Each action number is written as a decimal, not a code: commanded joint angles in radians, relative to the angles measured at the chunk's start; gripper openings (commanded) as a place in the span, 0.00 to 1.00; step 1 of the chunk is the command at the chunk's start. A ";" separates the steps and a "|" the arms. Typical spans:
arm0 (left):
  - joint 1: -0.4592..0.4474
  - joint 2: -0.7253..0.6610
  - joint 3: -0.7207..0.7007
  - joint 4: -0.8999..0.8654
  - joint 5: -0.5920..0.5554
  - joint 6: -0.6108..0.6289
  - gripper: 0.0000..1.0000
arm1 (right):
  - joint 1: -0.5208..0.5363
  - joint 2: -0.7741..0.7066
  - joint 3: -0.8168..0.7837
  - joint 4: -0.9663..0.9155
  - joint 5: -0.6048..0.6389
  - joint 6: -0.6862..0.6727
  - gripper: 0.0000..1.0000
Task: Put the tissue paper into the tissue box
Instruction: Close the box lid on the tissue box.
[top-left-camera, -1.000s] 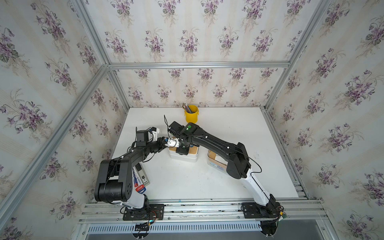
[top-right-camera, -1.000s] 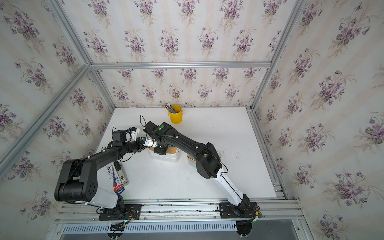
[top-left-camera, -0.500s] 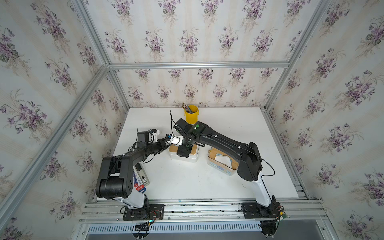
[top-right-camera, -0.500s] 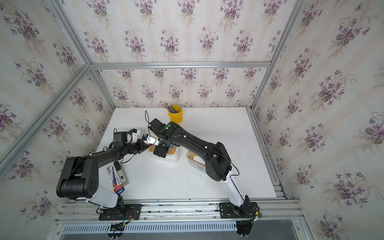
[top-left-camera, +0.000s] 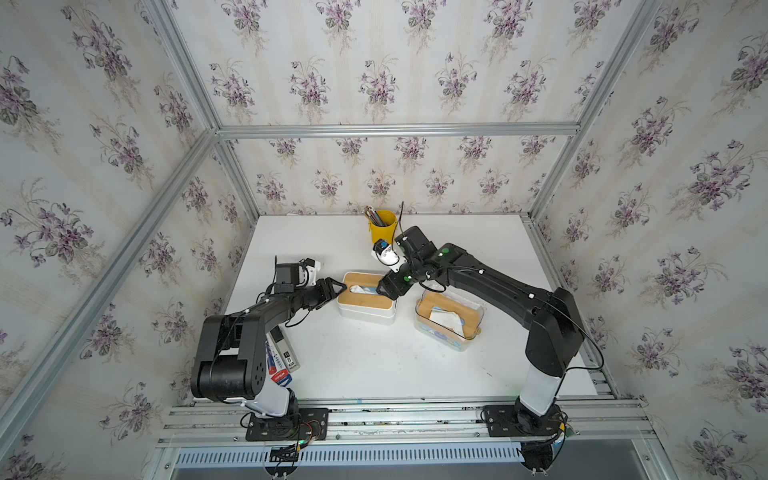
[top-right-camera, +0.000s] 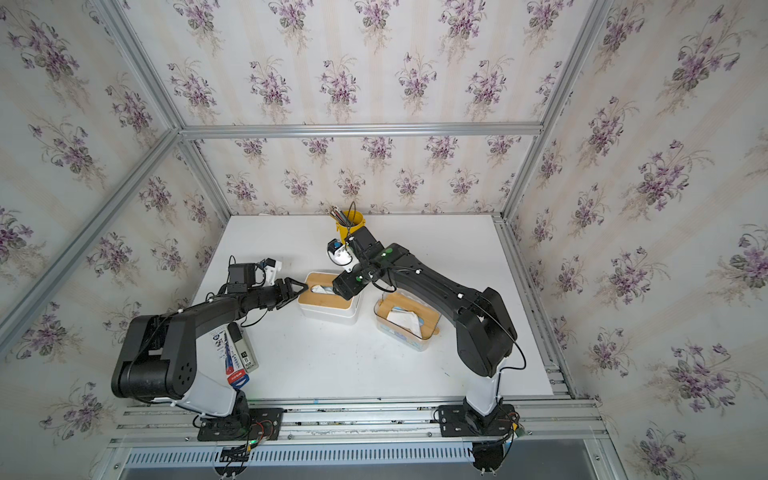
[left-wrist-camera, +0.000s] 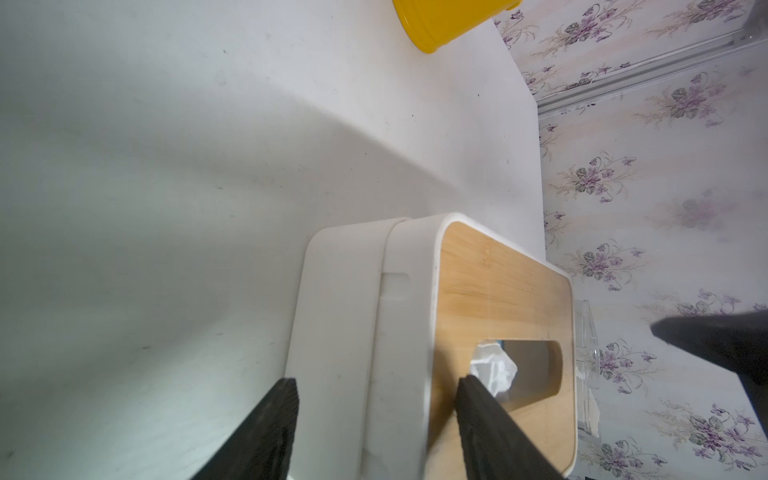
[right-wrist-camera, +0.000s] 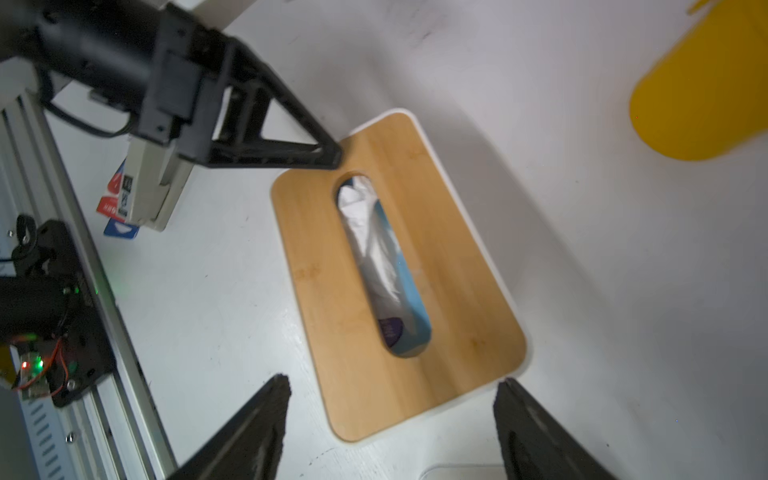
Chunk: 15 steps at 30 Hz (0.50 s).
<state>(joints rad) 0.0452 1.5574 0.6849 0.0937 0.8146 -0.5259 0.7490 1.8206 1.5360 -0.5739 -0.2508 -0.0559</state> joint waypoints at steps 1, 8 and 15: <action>-0.001 -0.007 -0.012 0.015 0.035 -0.021 0.67 | -0.016 0.016 -0.013 0.086 -0.002 0.213 0.77; -0.010 -0.018 -0.019 0.053 0.053 -0.063 0.69 | -0.015 0.084 -0.002 0.035 -0.037 0.312 0.75; -0.021 -0.027 -0.014 0.049 0.064 -0.063 0.71 | -0.014 0.078 -0.038 0.006 0.026 0.346 0.76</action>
<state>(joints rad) 0.0273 1.5352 0.6655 0.1223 0.8570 -0.5858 0.7349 1.8931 1.5074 -0.4870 -0.2691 0.2474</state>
